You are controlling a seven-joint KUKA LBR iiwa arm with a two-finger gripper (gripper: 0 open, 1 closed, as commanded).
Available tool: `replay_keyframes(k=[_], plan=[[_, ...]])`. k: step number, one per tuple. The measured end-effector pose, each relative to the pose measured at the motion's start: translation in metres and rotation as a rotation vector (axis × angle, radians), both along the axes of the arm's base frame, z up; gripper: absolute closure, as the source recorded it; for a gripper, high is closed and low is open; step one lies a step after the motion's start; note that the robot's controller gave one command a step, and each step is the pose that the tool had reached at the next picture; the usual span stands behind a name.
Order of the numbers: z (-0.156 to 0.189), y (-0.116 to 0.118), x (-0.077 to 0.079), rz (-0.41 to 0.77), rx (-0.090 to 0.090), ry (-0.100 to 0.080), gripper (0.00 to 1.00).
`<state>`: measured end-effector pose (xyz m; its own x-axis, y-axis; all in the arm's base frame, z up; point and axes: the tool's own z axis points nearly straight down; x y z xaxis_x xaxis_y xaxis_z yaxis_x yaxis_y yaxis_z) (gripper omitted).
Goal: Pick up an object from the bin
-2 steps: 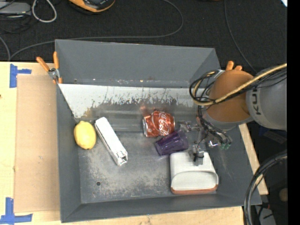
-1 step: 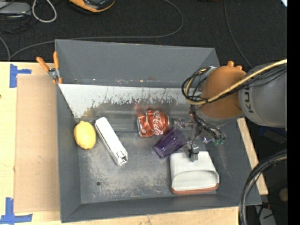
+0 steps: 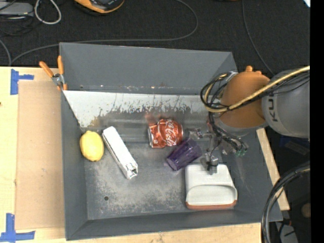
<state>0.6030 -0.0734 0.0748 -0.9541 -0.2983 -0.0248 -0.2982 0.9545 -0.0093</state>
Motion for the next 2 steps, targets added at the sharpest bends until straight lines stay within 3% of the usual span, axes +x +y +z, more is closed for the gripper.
replay_keyframes(k=[1,2], plan=[[0.0004,0.0147,0.0151,-0.006,-0.003,-0.017,0.0],[0.0008,0.0219,0.0107,0.008,-0.003,-0.017,0.0]])
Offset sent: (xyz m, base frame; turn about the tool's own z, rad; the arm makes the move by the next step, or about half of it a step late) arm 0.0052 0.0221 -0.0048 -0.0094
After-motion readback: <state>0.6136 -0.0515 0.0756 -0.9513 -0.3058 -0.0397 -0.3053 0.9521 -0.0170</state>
